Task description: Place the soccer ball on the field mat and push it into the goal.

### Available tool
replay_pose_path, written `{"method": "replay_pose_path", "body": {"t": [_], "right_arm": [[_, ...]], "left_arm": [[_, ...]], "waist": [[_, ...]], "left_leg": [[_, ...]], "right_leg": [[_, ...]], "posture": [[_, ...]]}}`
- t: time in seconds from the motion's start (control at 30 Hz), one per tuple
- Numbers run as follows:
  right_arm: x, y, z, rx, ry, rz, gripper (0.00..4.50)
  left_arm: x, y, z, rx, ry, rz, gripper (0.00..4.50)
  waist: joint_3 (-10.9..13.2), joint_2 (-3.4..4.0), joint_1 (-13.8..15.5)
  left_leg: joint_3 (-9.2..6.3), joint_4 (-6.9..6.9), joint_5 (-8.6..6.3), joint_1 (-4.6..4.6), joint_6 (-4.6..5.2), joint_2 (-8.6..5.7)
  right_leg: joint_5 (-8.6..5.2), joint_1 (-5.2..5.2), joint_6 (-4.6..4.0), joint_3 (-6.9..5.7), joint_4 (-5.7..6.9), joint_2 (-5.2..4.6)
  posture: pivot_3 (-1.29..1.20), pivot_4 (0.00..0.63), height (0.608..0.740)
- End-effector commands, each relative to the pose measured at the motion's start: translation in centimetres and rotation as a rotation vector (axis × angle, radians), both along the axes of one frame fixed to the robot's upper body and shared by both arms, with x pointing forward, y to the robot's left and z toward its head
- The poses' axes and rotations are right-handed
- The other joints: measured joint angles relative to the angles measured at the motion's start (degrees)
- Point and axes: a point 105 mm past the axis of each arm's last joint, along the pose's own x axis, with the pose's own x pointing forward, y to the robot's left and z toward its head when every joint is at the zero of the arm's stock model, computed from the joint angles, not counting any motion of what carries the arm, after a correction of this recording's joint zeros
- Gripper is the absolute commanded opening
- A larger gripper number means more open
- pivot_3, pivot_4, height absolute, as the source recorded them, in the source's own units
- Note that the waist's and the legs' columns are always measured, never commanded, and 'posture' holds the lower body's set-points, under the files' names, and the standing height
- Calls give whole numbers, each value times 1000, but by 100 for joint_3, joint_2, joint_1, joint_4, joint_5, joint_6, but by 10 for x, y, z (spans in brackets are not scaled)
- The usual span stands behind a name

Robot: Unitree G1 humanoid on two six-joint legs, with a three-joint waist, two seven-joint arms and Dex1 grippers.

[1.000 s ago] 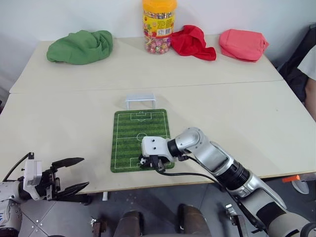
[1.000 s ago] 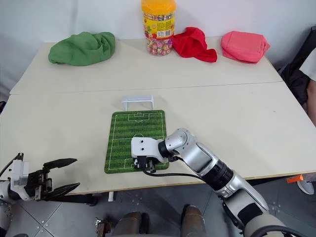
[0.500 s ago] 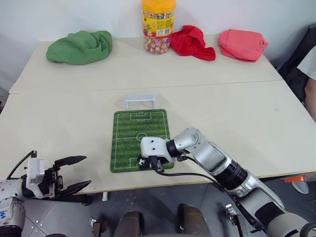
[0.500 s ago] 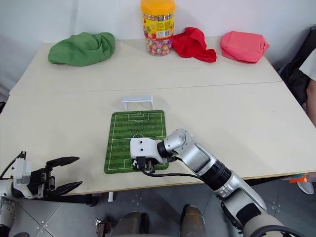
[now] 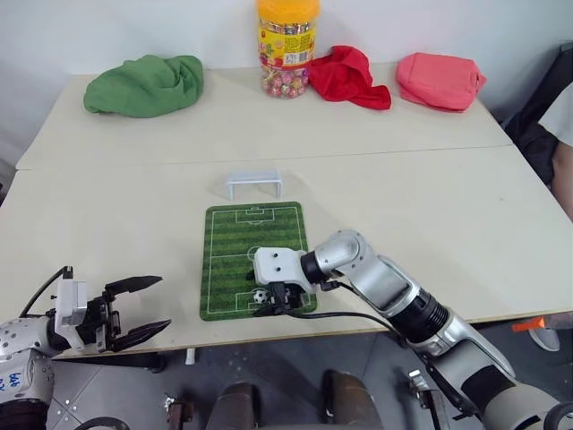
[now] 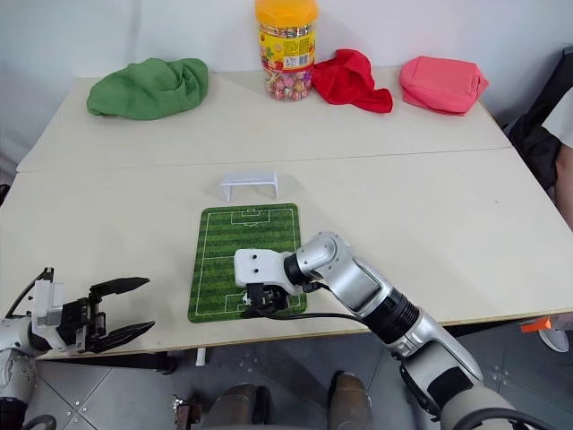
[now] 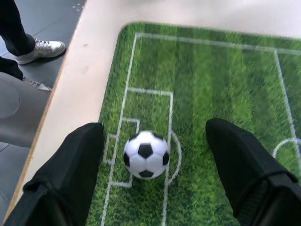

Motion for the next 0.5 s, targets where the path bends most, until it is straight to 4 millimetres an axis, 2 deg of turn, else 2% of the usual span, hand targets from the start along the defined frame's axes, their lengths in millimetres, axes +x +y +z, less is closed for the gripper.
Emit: {"method": "replay_pose_path", "body": {"t": [0.03,0.17,0.3,0.4,0.5], "right_arm": [[-2,10,34,96,-62,38,3681],[-1,10,55,140,-94,41,3681],[-11,3,62,151,-79,69,3681],[-31,-15,55,131,-31,113,3108],[-40,-22,50,129,1,105,2193]], "left_arm": [[-2,-1,-1,5,5,-36,4500],[3,-2,1,2,-2,-39,4500],[4,-1,1,2,-3,-43,4500],[4,-1,2,2,-1,-51,4500],[4,1,2,4,3,-54,4500]], "waist": [[0,0,-5],[0,0,3],[0,0,6],[-1,-2,37],[-2,-5,39]], "left_leg": [[0,0,0,0,0,1],[0,0,0,0,0,1],[0,0,0,0,0,1],[0,0,-1,0,1,1],[2,0,-8,-1,4,1]], "right_leg": [[0,0,0,0,1,1],[0,0,0,-1,0,1],[0,0,0,-1,0,1],[0,1,0,-2,-1,1],[0,1,0,-4,-3,1]], "posture": [[0,150,740],[0,150,740],[0,150,740],[0,150,740],[0,150,740]]}}
